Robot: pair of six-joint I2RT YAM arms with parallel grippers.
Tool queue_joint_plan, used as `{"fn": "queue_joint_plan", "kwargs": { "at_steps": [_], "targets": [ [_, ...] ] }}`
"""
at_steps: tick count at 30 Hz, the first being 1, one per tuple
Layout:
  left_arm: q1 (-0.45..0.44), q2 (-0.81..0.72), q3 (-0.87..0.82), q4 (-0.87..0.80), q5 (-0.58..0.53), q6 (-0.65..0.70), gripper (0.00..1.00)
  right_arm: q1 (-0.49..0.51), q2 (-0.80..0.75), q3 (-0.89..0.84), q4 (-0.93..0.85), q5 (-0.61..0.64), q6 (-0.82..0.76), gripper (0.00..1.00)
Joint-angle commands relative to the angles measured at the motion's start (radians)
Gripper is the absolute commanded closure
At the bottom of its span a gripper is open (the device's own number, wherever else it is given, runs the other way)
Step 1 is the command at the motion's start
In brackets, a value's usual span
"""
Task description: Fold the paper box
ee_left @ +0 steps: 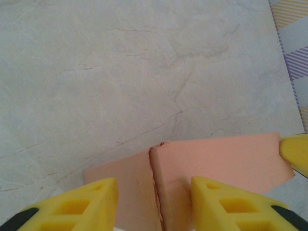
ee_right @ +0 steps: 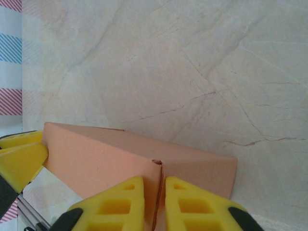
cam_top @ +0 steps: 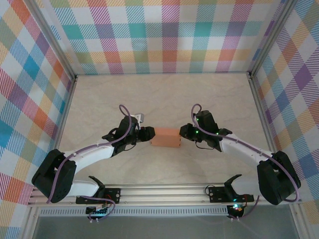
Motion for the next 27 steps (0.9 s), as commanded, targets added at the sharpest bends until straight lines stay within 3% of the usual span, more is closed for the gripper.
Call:
{"fn": "queue_joint_plan", "kwargs": {
  "at_steps": [1,5,8,11,13,17,20,27],
  "targets": [
    [0.005,0.071,-0.083,-0.216,-0.061,0.019,0.65,-0.004,0.016,-0.046,-0.103,0.028,-0.005,0.91],
    [0.005,0.079,-0.102,-0.185,-0.047,0.013,0.79,-0.006,0.015,-0.041,-0.097,0.022,-0.004,0.97],
    [0.005,0.076,-0.108,-0.179,-0.047,0.015,0.8,-0.005,0.002,-0.04,-0.089,0.019,-0.007,0.97],
    [0.005,0.067,-0.109,-0.179,-0.048,0.018,0.85,-0.005,-0.011,-0.023,-0.096,0.017,-0.035,0.87],
    [0.005,0.063,-0.103,-0.189,-0.053,0.023,0.85,-0.005,-0.02,-0.006,-0.1,0.023,-0.064,0.74],
    [0.005,0.062,-0.055,-0.248,-0.063,0.045,0.64,-0.005,-0.04,0.051,-0.125,0.051,-0.166,0.46],
    [0.005,0.047,-0.019,-0.274,-0.067,0.057,0.54,-0.007,-0.045,0.106,-0.139,0.046,-0.292,0.28],
    [0.005,0.07,0.168,-0.379,-0.06,0.119,0.25,-0.019,-0.054,0.185,-0.182,0.041,-0.672,0.04]
  ]
}}
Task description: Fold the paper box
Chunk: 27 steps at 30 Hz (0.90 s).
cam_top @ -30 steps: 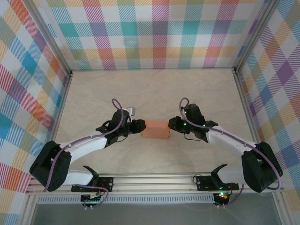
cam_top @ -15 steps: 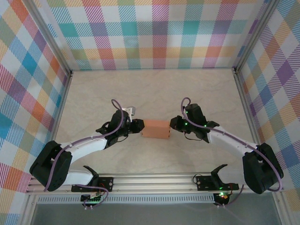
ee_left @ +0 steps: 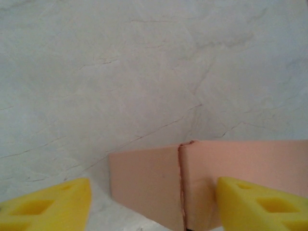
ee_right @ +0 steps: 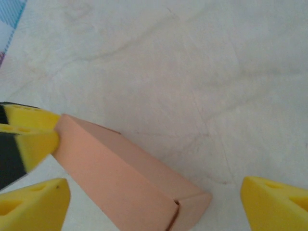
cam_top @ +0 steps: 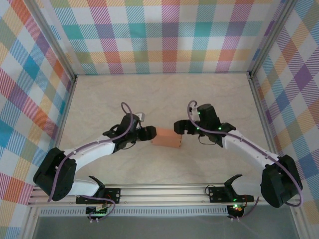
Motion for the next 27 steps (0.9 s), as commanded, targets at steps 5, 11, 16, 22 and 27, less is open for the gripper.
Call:
{"fn": "queue_joint_plan", "kwargs": {
  "at_steps": [5,11,16,22,27],
  "targets": [
    [0.006,0.094,0.191,-0.262,0.008,0.074,0.18,-0.04,0.009,0.087,-0.084,-0.121,-0.433,0.01],
    [0.066,0.105,0.285,-0.297,0.038,0.074,0.07,-0.051,0.077,0.128,-0.153,-0.181,-0.585,0.0],
    [0.145,0.083,0.358,-0.369,0.071,0.102,0.02,-0.045,0.126,0.149,-0.188,-0.211,-0.631,0.0],
    [0.185,0.019,0.336,-0.397,0.045,0.13,0.0,-0.01,0.201,0.205,-0.285,-0.153,-0.73,0.03],
    [0.196,-0.018,0.304,-0.422,0.033,0.157,0.0,0.022,0.272,0.264,-0.356,-0.141,-0.788,0.08]
  ]
}}
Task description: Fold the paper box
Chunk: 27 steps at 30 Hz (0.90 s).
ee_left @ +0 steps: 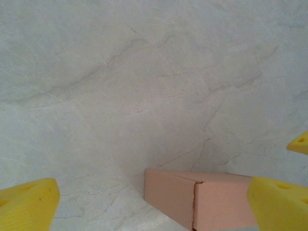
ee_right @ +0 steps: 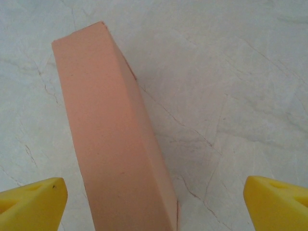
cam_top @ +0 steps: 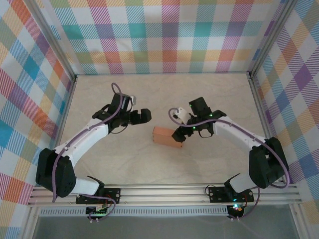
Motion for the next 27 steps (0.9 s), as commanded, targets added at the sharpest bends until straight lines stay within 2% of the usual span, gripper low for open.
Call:
{"fn": "queue_joint_plan", "kwargs": {
  "at_steps": [1,5,12,19,27],
  "targets": [
    [0.022,-0.035,-0.027,-0.053,-0.007,0.04,0.0,0.019,0.044,0.065,-0.103,-0.017,-0.08,0.09],
    [0.024,-0.043,-0.032,-0.061,-0.013,0.054,0.0,0.048,0.099,0.11,-0.148,0.016,-0.115,0.24],
    [0.025,-0.03,-0.033,-0.071,0.013,0.08,0.0,0.057,0.14,0.133,-0.17,0.026,-0.127,0.32],
    [0.025,-0.012,-0.032,-0.074,0.038,0.087,0.0,0.061,0.14,0.139,-0.192,0.043,-0.134,0.59],
    [0.026,-0.014,-0.032,-0.071,0.036,0.097,0.0,0.068,0.099,0.137,-0.189,0.101,-0.116,0.67]
  ]
}}
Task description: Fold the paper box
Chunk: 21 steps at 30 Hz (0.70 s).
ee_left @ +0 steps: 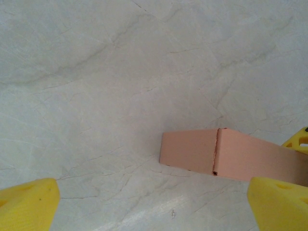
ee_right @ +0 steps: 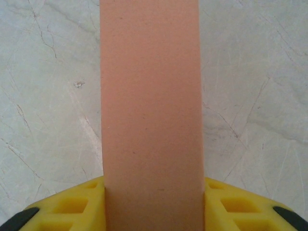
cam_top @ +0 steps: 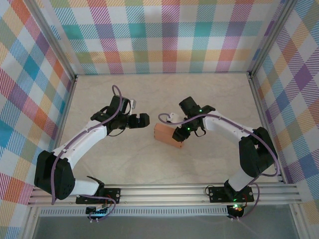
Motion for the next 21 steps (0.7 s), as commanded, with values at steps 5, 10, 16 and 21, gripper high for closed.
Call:
{"fn": "queue_joint_plan", "kwargs": {
  "at_steps": [5,10,16,21],
  "targets": [
    [0.018,-0.008,-0.011,-0.017,0.008,0.029,0.0,0.006,-0.051,0.036,-0.006,0.157,0.022,0.72],
    [0.018,-0.031,-0.035,-0.014,-0.032,0.031,0.0,0.005,-0.041,0.055,0.077,0.324,0.029,0.73],
    [0.017,-0.096,-0.098,0.007,-0.075,0.014,0.0,0.006,0.09,0.143,0.256,0.587,0.004,0.72],
    [0.018,-0.149,-0.142,0.011,-0.099,-0.003,0.0,0.009,0.242,0.206,0.433,0.8,-0.044,0.75]
  ]
}}
